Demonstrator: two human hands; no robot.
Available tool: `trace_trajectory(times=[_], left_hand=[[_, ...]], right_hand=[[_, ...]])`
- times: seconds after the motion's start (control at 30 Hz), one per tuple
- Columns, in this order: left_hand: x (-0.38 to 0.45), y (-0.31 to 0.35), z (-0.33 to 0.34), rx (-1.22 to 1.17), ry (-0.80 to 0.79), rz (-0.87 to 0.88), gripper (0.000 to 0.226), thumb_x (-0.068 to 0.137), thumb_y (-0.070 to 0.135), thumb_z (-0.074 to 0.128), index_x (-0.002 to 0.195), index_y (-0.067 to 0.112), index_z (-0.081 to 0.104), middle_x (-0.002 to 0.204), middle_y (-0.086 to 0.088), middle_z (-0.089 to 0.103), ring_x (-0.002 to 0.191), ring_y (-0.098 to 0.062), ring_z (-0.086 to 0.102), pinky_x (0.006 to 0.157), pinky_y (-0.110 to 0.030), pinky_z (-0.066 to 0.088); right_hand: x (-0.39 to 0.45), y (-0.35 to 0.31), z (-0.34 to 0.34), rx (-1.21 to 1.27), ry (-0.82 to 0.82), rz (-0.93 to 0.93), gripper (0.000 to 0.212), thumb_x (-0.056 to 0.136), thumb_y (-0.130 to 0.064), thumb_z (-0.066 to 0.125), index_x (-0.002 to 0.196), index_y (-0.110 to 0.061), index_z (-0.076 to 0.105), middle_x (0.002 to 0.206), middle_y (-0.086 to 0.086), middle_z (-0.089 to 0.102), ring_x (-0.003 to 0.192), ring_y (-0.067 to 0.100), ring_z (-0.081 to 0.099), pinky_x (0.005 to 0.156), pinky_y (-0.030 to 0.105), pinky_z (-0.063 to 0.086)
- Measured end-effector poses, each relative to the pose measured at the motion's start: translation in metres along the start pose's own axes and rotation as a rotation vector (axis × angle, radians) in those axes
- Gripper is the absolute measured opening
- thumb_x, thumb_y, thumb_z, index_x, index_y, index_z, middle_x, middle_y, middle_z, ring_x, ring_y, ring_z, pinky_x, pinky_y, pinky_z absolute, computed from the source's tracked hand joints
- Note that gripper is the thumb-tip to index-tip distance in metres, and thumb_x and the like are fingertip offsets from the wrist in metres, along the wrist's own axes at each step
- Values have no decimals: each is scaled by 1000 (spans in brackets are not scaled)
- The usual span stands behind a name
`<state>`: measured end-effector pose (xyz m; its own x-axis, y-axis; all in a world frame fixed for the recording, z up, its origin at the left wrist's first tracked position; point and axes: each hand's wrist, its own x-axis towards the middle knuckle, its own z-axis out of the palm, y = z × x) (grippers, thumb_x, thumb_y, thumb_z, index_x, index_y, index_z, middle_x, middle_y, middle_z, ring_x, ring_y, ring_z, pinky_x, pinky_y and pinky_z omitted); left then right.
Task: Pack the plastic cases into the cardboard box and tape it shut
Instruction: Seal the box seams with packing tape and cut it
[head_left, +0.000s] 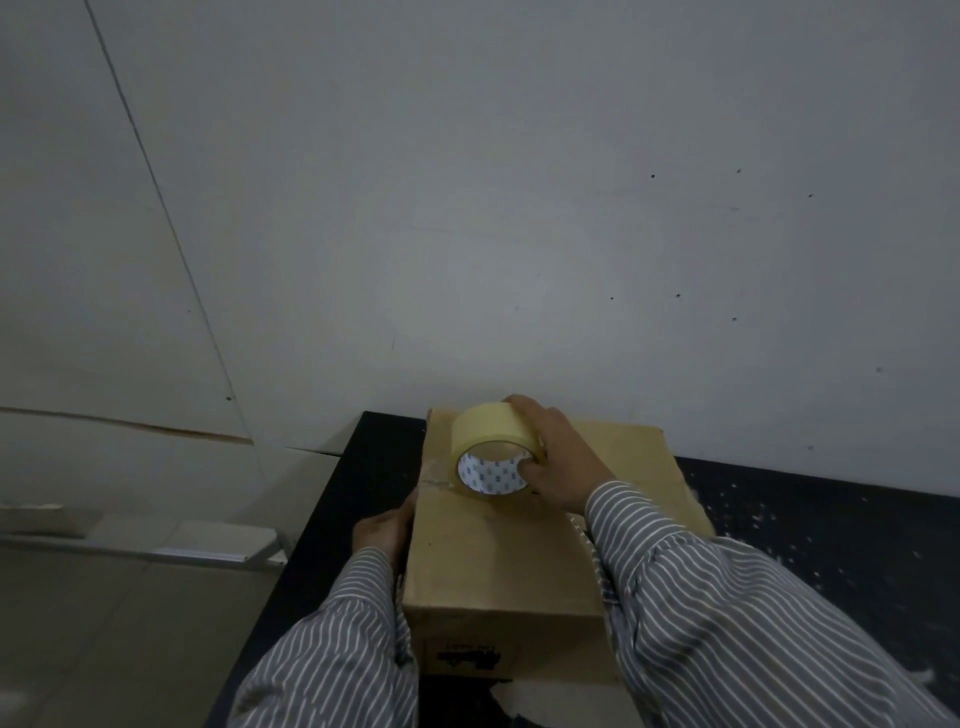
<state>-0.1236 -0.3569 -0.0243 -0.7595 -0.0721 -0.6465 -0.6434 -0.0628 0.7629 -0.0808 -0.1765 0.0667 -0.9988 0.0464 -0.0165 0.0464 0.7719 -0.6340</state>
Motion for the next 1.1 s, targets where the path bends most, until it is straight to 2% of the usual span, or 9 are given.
trace_trajectory(times=[0.07, 0.17, 0.33, 0.4, 0.5, 0.67, 0.8, 0.93, 1.1], left_hand=[[1, 2, -1, 66, 15, 44, 68, 79, 31, 71, 134, 2, 42, 134, -23, 49, 115, -39, 51, 99, -45, 41], [-3, 8, -2, 265, 54, 169, 39, 84, 14, 66, 117, 2, 50, 126, -17, 51, 102, -35, 56, 93, -40, 41], [-8, 9, 1, 405, 77, 275, 42, 93, 6, 48, 134, 3, 40, 136, -20, 47, 123, -35, 46, 101, -40, 37], [-15, 18, 3, 353, 77, 416, 39, 98, 12, 38, 136, 9, 41, 140, -15, 45, 127, -31, 43, 104, -39, 34], [-29, 31, 9, 325, -116, 580, 45, 100, 31, 31, 144, 20, 32, 149, -5, 36, 134, -25, 36, 109, -35, 28], [-27, 18, 19, 539, -261, 517, 65, 87, 70, 13, 144, 45, -2, 157, -2, 19, 138, -28, 30, 114, -53, 23], [-28, 20, 17, 633, -267, 535, 69, 86, 68, 10, 146, 38, -8, 158, -1, 11, 140, -27, 26, 116, -49, 20], [-26, 16, 15, 747, -255, 658, 54, 101, 36, 19, 148, 25, -5, 158, 10, -10, 145, -16, 9, 117, -32, 9], [-23, 15, 15, 797, -263, 669, 54, 102, 32, 20, 149, 21, -5, 157, 11, -13, 145, -15, 7, 117, -31, 7]], right_hand=[[0, 0, 0, 4, 7, -4, 68, 85, -3, 51, 141, -29, 23, 138, 11, 34, 121, 33, 42, 96, 41, 38], [0, 1, 1, 32, -7, -22, 68, 84, -3, 51, 140, -29, 23, 143, 11, 35, 125, 32, 42, 98, 43, 40], [-3, 5, 3, 42, -20, -32, 74, 88, -12, 56, 143, -34, 12, 148, 10, 32, 128, 32, 44, 103, 46, 42], [-3, 7, 5, 63, -7, -13, 77, 89, -11, 56, 145, -31, 7, 148, 12, 32, 128, 33, 44, 103, 45, 41], [-3, 9, 7, 88, 3, 21, 71, 91, -11, 52, 145, -23, 8, 142, 16, 37, 122, 34, 47, 98, 41, 42], [-2, 3, 6, 29, 15, -25, 63, 88, -1, 45, 142, -22, 20, 144, 15, 37, 127, 34, 42, 100, 44, 40], [1, 4, -3, -36, -7, -61, 70, 85, 4, 46, 143, -25, 22, 147, 12, 33, 132, 32, 37, 104, 44, 36], [-13, 22, -38, -186, -22, -11, 75, 83, 9, 44, 144, -30, 22, 148, 11, 32, 135, 32, 33, 106, 45, 34], [-25, 33, -61, -484, -61, 37, 80, 86, -4, 49, 144, -43, 12, 143, 8, 39, 123, 31, 46, 90, 46, 48]])
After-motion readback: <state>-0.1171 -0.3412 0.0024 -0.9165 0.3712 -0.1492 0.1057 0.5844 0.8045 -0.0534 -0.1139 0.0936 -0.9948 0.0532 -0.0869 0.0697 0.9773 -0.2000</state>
